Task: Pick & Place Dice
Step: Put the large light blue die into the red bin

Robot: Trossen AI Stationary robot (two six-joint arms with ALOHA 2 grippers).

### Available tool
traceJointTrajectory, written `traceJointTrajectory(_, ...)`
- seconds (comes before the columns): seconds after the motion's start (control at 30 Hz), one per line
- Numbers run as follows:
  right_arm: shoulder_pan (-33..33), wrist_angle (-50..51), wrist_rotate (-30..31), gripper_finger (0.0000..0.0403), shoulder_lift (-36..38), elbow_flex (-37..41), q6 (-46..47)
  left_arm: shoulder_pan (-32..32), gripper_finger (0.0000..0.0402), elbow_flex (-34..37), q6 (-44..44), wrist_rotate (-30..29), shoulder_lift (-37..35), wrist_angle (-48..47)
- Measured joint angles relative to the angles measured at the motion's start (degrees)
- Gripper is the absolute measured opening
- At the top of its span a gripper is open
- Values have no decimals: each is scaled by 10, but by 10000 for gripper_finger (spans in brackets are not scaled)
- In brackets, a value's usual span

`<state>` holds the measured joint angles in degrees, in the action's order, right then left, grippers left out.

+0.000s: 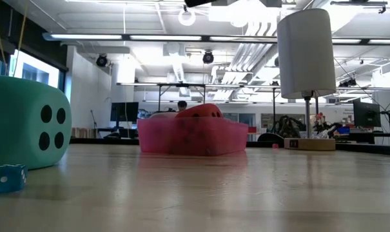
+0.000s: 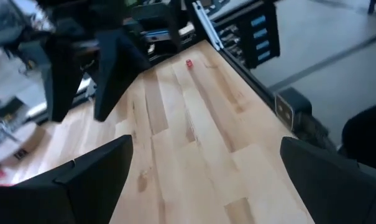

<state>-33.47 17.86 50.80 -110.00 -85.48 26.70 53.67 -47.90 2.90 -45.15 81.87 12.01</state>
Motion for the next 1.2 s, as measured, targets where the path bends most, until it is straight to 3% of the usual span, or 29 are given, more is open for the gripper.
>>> traceJointTrajectory(0.2, -1, -9, 3, 217, 0, 0, 0, 9, 400, 0, 60, 0, 0, -2)
traceJointTrajectory(0.47, -7, -44, -7, 217, 0, 0, 3, -15, 400, 0, -103, 11, 0, -39)
traceJointTrajectory(0.53, -17, -64, -9, 217, 0, 0, -19, -29, 400, 0, -140, 53, -5, -67)
traceJointTrajectory(0.67, -38, -115, -11, 217, 0, 0, -69, -61, 400, -12, -160, 197, -22, -154)
traceJointTrajectory(0.8, -54, -148, -11, 217, 0, 0, -100, -94, 400, -45, -212, 265, -32, -267)
traceJointTrajectory(0.93, -65, -151, -11, 217, -1, 0, -100, -124, 400, -57, -171, 335, -32, -392)
traceJointTrajectory(1.03, -72, -151, -11, 217, -2, 0, -91, -136, 400, -57, -168, 353, -33, -446)
traceJointTrajectory(1.2, -84, -146, -11, 217, -2, 0, -74, -153, 400, -57, -212, 345, -34, -449)
